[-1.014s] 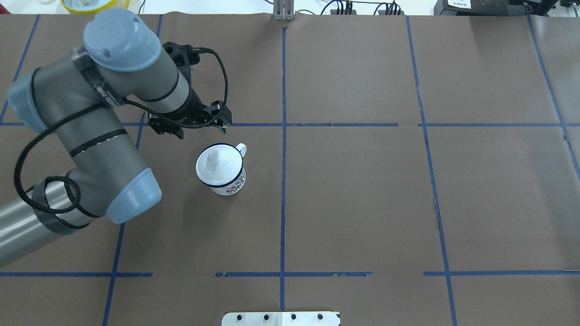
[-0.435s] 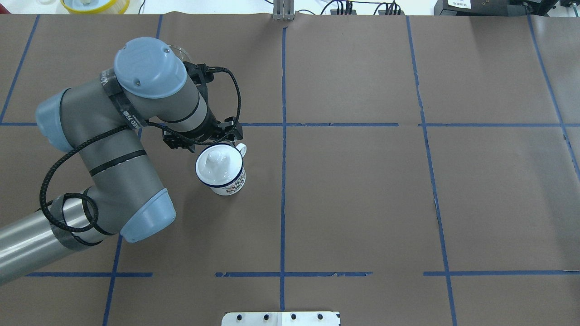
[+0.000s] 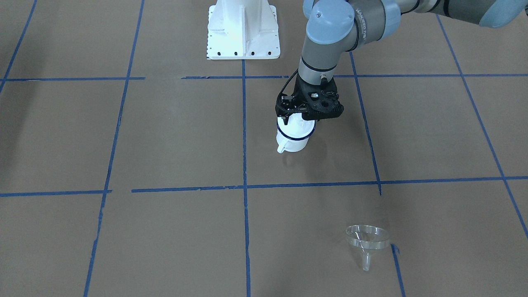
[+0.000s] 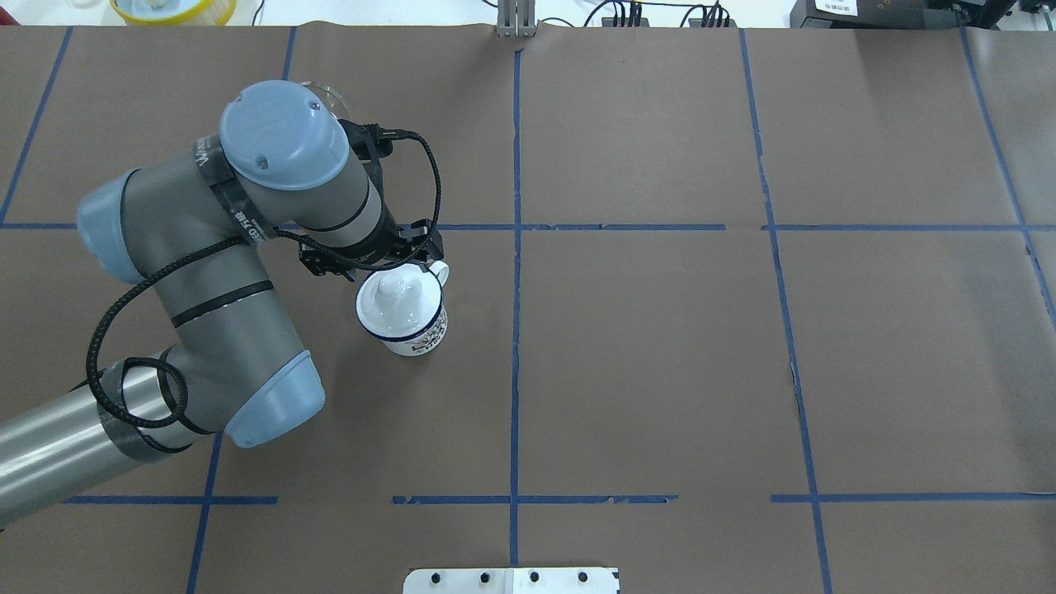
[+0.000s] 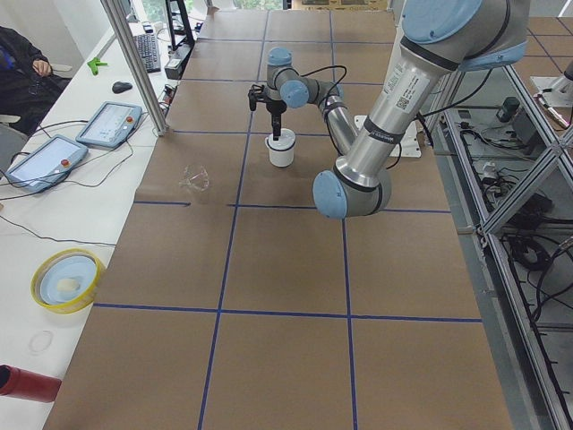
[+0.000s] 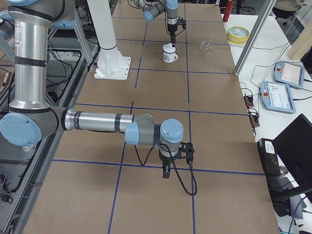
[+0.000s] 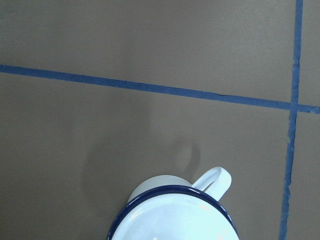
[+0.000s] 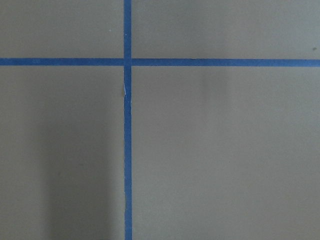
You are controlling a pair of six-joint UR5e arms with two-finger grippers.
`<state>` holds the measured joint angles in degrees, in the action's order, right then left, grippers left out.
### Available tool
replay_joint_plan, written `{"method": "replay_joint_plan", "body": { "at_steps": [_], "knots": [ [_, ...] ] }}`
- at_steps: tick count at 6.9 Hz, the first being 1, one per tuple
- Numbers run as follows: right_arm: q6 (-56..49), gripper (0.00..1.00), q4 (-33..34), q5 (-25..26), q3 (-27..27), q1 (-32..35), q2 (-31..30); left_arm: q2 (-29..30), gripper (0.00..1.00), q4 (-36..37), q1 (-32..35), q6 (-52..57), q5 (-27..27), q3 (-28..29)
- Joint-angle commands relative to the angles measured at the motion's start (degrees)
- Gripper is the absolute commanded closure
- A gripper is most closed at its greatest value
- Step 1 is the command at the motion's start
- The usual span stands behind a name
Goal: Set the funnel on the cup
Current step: 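Grasp the white funnel with the left gripper and lift it out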
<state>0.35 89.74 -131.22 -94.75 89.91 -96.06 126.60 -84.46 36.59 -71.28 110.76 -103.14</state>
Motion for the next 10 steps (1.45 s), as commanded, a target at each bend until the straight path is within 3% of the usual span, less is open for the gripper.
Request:
{"method": "replay_joint_plan", "body": {
  "at_steps": [1,3,4,5,6,7,10],
  "knots": [
    [0.0,0.00,0.0,0.0,0.0,0.0,0.0,0.0,0.06,0.0,-0.5,0.0,0.1,0.0],
    [0.0,0.00,0.0,0.0,0.0,0.0,0.0,0.0,0.09,0.0,-0.7,0.0,0.1,-0.2],
    [0.0,0.00,0.0,0.0,0.0,0.0,0.0,0.0,0.20,0.0,-0.6,-0.1,0.1,-0.2],
    [0.0,0.00,0.0,0.0,0.0,0.0,0.0,-0.1,0.58,0.1,-0.6,-0.2,0.1,-0.3],
    [0.0,0.00,0.0,0.0,0.0,0.0,0.0,-0.3,0.88,0.5,-0.6,-0.2,0.2,-0.8],
    [0.0,0.00,0.0,0.0,0.0,0.0,0.0,-0.3,1.00,2.5,-0.6,-0.1,0.2,-1.4],
    [0.0,0.00,0.0,0.0,0.0,0.0,0.0,-0.1,1.00,3.7,-0.6,-0.1,0.2,-2.8]
  ]
}}
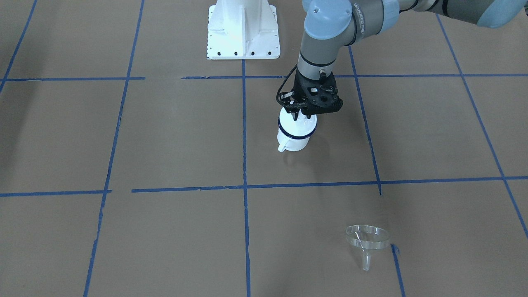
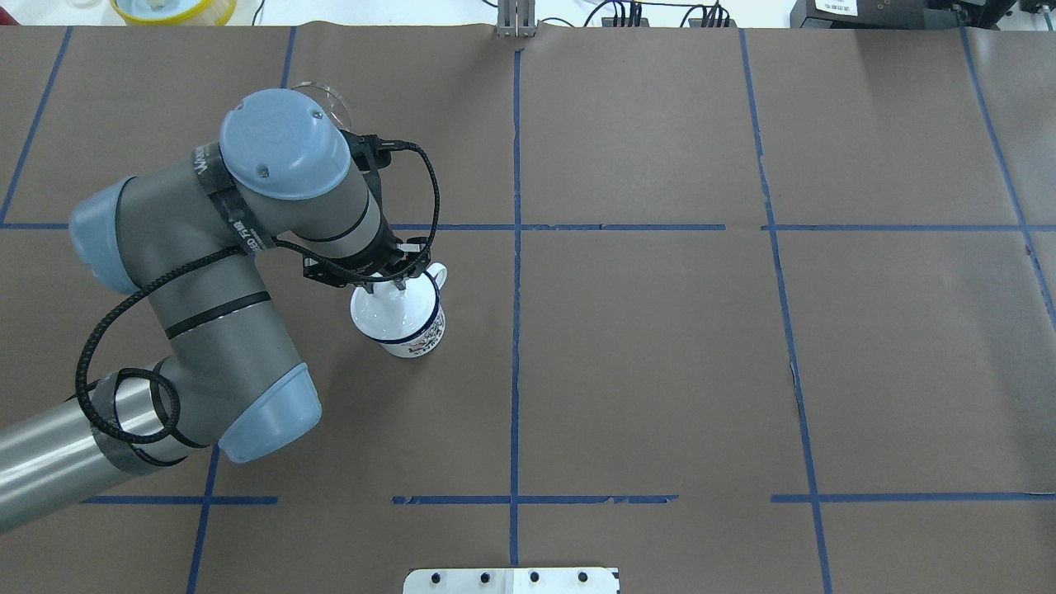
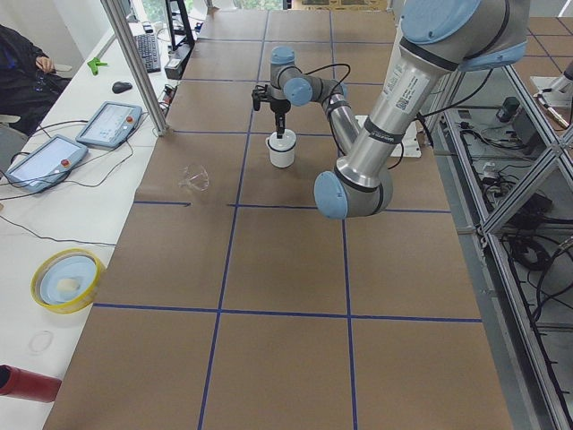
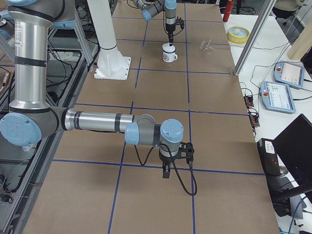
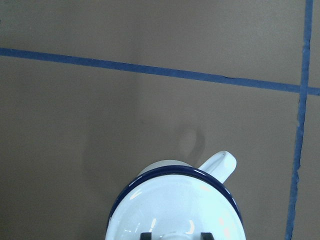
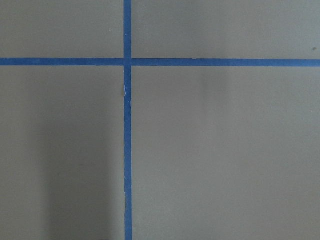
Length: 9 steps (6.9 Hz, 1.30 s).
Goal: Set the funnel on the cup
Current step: 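Grasp the white funnel with the left gripper and lift it out, then carry the white funnel beside the mug and set it down, releasing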
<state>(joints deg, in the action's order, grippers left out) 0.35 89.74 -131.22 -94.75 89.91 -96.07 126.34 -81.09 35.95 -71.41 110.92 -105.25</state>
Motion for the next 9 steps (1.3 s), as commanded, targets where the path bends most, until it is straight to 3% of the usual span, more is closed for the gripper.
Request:
{"method": "replay_joint_plan", "body": {
  "at_steps": [1,3,5,7,8,9],
  "knots": [
    [0.0,0.00,0.0,0.0,0.0,0.0,0.0,0.5,1.00,3.8,0.3,0.7,0.1,-3.7],
    [0.0,0.00,0.0,0.0,0.0,0.0,0.0,-1.0,1.00,5.4,5.8,0.8,0.0,-10.7],
    [0.0,0.00,0.0,0.0,0.0,0.0,0.0,-9.7,1.00,4.1,6.2,5.6,-0.3,-18.7],
    [0.0,0.00,0.0,0.0,0.0,0.0,0.0,-18.6,1.00,-5.6,3.6,3.4,-6.1,-19.1],
    [0.0,0.00,0.0,0.0,0.0,0.0,0.0,-23.8,1.00,-14.2,1.9,1.3,-7.2,-17.6],
    [0.0,0.00,0.0,0.0,0.0,0.0,0.0,-25.5,1.00,-19.3,-1.8,-2.9,-12.2,-14.1]
  ]
}}
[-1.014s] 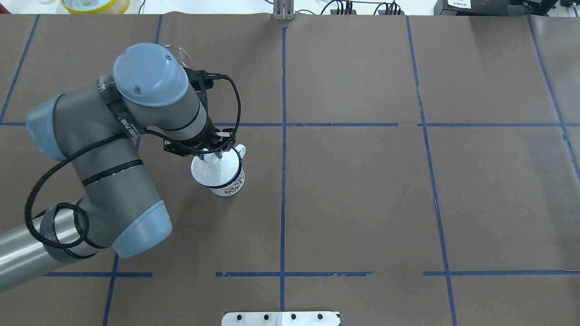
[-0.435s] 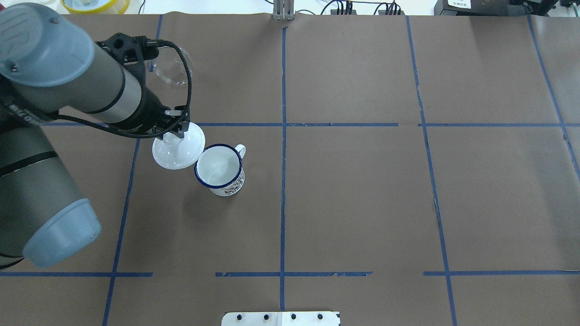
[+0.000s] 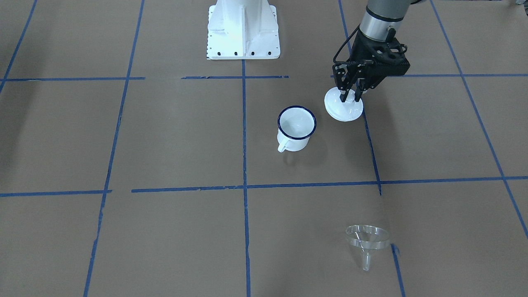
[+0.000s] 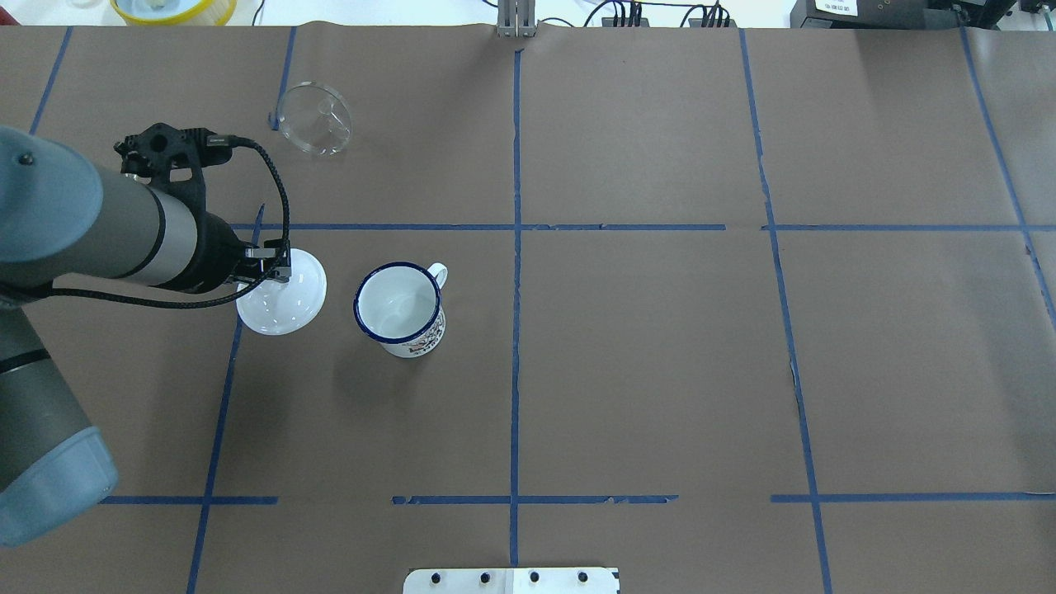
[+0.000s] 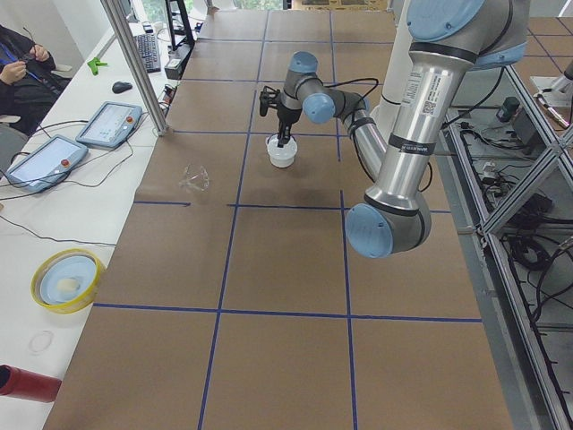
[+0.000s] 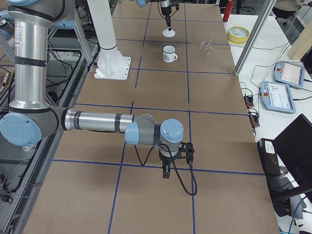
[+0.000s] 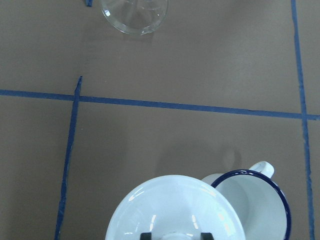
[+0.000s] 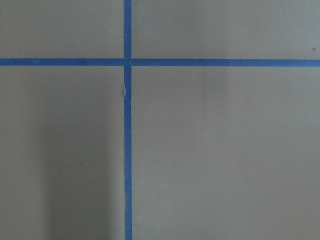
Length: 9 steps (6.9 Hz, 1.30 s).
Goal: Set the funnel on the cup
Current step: 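Carry the white funnel beside the mug and set it down, releasing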
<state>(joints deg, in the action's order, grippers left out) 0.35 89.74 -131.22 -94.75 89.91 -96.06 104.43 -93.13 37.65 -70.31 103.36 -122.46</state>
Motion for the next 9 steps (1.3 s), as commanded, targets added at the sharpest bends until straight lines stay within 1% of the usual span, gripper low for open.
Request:
{"method": "replay_joint_plan", "body": {
  "at_steps": [1,2,4,7,8,9],
  "knots": [
    [0.0,0.00,0.0,0.0,0.0,0.0,0.0,-3.2,1.00,-7.8,-5.6,-5.7,-6.1,6.8],
    [0.0,0.00,0.0,0.0,0.0,0.0,0.0,-3.0,1.00,-7.9,-7.1,-6.2,-6.8,8.8],
    [0.0,0.00,0.0,0.0,0.0,0.0,0.0,-2.9,1.00,-7.9,-10.4,-8.7,-7.2,9.9],
    [0.0,0.00,0.0,0.0,0.0,0.0,0.0,-2.1,1.00,-7.9,-10.5,-8.6,-7.6,10.1],
    [0.0,0.00,0.0,0.0,0.0,0.0,0.0,-2.0,0.65,-7.9,-10.5,-8.6,-7.6,10.2],
    [0.0,0.00,0.0,0.0,0.0,0.0,0.0,-1.9,0.01,-7.9,-10.5,-8.6,-7.6,10.3]
  ]
}}
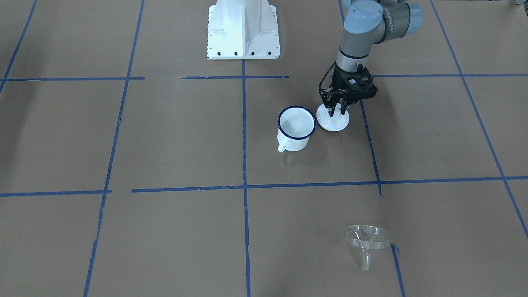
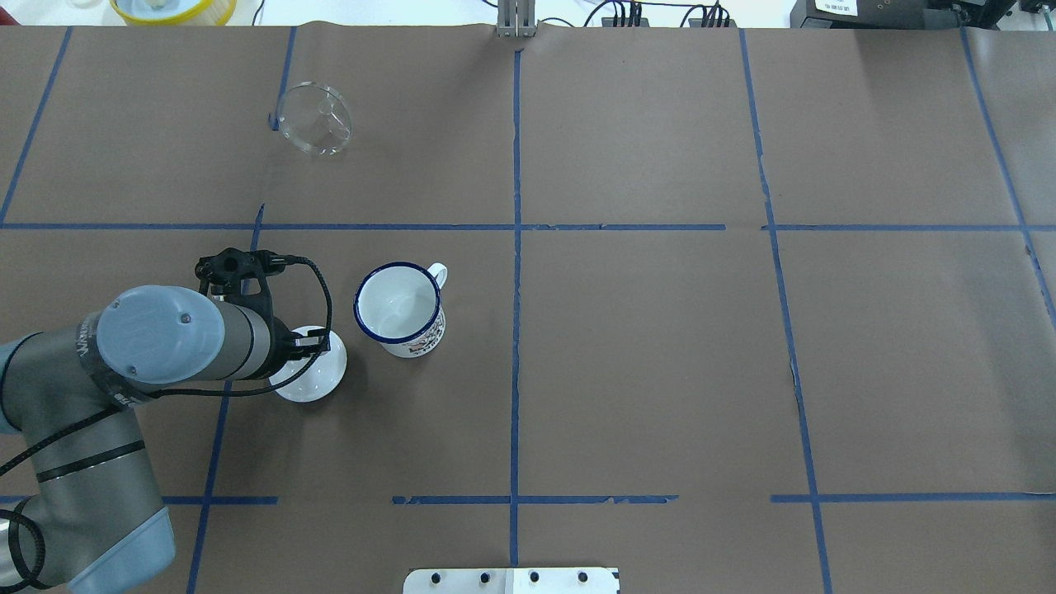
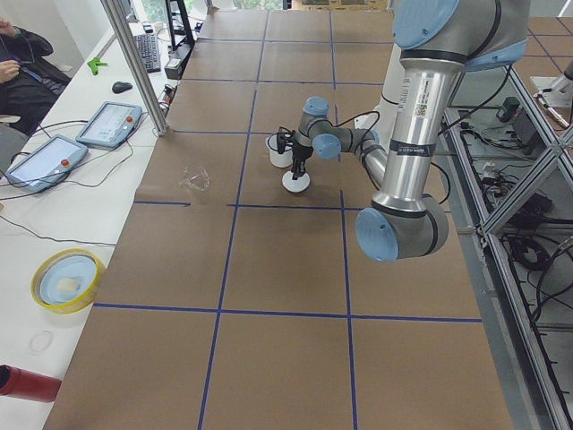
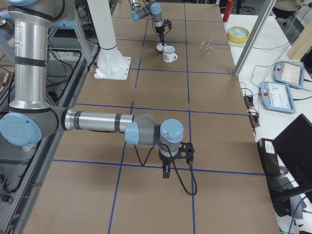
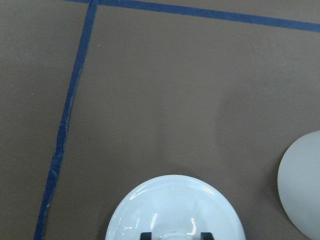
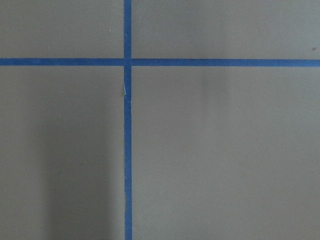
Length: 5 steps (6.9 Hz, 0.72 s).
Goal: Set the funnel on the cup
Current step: 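Carry the white funnel beside the mug and set it down, releasing, then move the left gripper to the clear glass funnel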
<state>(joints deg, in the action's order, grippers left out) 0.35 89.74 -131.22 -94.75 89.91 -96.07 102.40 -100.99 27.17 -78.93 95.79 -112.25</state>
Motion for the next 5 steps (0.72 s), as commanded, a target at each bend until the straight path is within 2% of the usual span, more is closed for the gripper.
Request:
{"method": "replay_joint_plan", "body": {
  "at_steps": [1,2,3,4,5],
  "knots": [
    [0.0,0.00,0.0,0.0,0.0,0.0,0.0,0.3,0.00,0.1,0.1,0.5,-0.3,-0.2],
    [0.0,0.00,0.0,0.0,0.0,0.0,0.0,1.0,0.00,0.2,0.6,2.2,0.4,-1.5],
    [0.0,0.00,0.0,0.0,0.0,0.0,0.0,2.0,0.00,0.3,3.8,2.2,0.5,-4.3],
    [0.0,0.00,0.0,0.0,0.0,0.0,0.0,4.6,0.00,-0.1,10.1,1.6,1.2,-4.3],
    [0.0,0.00,0.0,0.0,0.0,0.0,0.0,5.6,0.00,-1.0,13.7,-2.9,2.3,-4.3]
  ]
}}
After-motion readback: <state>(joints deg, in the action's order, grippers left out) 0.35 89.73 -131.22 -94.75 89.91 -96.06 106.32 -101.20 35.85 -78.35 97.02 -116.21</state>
